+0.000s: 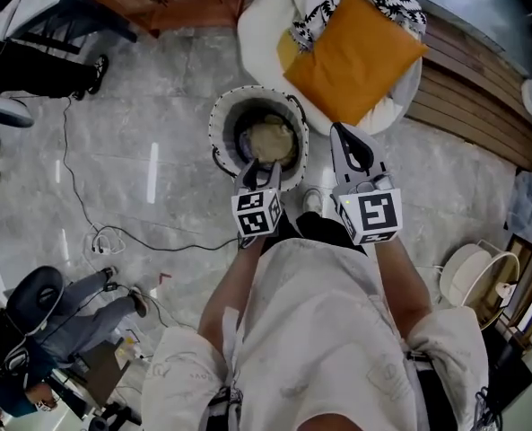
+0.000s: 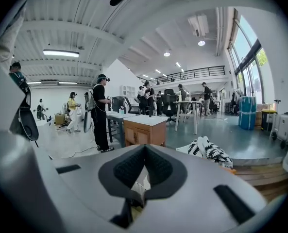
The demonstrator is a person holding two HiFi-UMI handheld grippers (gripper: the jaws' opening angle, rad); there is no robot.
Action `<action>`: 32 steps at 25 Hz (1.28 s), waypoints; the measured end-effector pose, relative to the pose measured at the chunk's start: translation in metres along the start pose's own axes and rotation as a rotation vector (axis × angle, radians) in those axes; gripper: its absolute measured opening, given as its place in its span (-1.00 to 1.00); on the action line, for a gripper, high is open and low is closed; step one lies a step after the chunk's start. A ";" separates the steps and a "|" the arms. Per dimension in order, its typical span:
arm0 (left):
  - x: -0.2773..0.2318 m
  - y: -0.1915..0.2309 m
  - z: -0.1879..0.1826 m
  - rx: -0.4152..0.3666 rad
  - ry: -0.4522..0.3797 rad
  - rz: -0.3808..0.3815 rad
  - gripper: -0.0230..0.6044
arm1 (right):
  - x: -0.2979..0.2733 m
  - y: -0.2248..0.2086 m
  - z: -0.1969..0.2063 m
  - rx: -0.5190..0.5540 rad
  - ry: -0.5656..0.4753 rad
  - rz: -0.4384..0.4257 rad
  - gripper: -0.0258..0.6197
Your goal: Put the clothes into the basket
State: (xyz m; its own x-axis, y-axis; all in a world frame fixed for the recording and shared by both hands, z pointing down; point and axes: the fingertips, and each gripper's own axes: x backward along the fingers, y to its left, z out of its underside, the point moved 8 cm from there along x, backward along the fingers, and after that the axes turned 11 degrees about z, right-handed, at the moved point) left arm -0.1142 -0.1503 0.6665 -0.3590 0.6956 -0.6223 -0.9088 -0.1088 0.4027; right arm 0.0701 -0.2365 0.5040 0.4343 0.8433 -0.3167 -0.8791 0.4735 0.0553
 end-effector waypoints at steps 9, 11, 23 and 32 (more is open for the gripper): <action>0.069 -0.045 -0.060 -0.171 -0.188 0.011 -0.32 | 0.034 -0.024 -0.031 -0.028 -0.060 0.032 -0.96; 0.083 -0.057 -0.078 -0.218 -0.235 0.006 -0.32 | 0.042 -0.028 -0.043 -0.028 -0.081 0.039 -0.96; 0.161 -0.131 -0.183 -0.424 -0.513 -0.032 -0.38 | 0.080 -0.050 -0.134 0.069 -0.288 0.093 -0.96; 0.216 -0.143 -0.216 -0.439 -0.677 -0.141 -0.70 | 0.103 -0.058 -0.164 0.024 -0.374 0.112 -0.96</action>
State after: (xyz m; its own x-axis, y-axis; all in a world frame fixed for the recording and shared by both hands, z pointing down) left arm -0.1074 -0.1377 0.3292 -0.1565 0.9864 -0.0511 -0.9867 -0.1584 -0.0356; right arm 0.1340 -0.2187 0.3122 0.3812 0.9226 0.0590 -0.9223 0.3750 0.0937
